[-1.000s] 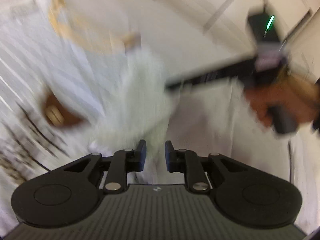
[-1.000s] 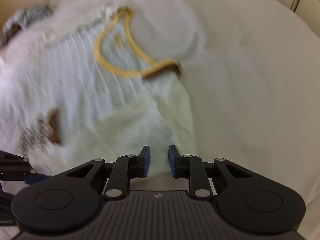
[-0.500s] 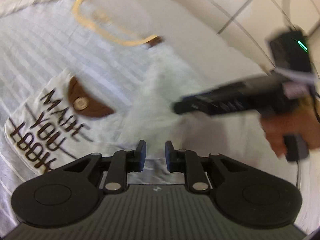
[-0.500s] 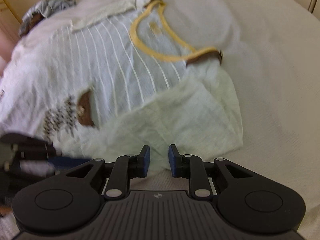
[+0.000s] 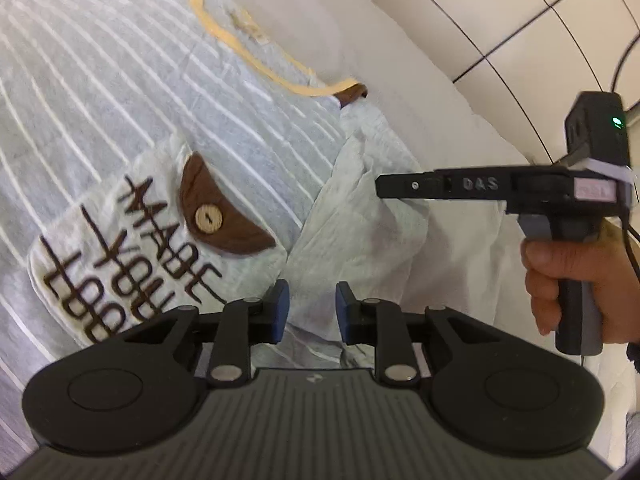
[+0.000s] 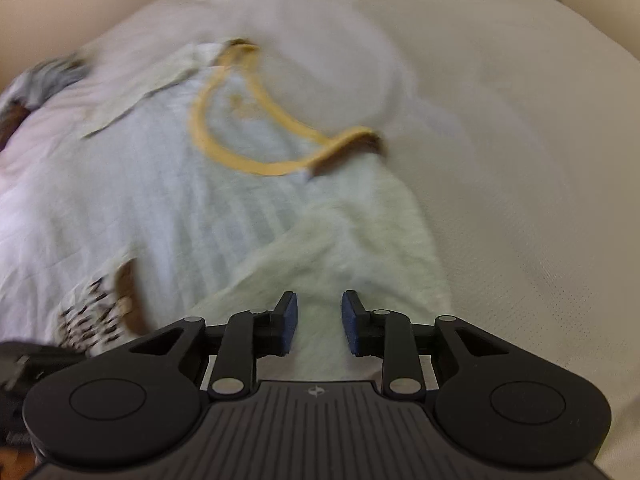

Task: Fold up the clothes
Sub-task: 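Release the sleeve and lift both grippers away from the shirt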

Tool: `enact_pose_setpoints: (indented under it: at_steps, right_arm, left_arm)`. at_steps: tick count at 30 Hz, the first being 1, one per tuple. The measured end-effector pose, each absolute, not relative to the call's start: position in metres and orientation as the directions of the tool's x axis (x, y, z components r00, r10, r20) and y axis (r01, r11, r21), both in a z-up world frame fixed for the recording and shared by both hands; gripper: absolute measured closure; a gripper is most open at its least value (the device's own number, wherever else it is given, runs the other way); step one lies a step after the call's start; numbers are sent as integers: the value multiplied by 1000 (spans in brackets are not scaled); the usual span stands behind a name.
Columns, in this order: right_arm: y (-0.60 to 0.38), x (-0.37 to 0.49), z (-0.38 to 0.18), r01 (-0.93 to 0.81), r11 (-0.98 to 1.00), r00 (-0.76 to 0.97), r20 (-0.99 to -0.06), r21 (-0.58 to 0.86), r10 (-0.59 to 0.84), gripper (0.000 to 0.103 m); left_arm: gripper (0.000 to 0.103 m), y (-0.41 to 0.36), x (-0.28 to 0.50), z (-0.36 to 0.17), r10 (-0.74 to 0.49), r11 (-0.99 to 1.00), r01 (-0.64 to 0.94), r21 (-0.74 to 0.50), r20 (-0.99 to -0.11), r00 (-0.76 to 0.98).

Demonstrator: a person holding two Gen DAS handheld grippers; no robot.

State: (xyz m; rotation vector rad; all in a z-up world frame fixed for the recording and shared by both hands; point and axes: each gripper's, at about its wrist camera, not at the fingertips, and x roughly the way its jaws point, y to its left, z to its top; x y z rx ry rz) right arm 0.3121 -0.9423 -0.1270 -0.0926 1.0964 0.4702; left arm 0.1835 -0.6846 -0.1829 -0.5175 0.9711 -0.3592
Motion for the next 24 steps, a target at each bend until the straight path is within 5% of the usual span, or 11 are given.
enact_pose_setpoints:
  at_steps: [14,16,20,24]
  right_arm:
    - [-911,137,-73,-302,936,344,-894,182,286,64]
    - [-906,108,-60,-235,950,345,-896,205,278,48]
    - [-898,57,-27,-155,956,345,-894,248,288,41]
    - [-890,15,17,-159,946,401,-857,282,323,18]
  left_arm:
    - [80,-616,83,-93,-328,943,139,-301,-788,521]
    - [78,-604,61,-72,-292,956,152,-250,-798,527]
    - [72,-584,21,-36,-217,976,103,-192,-826,521]
    - [55,-570,-28,5,-135,990,31,-139,-845,518]
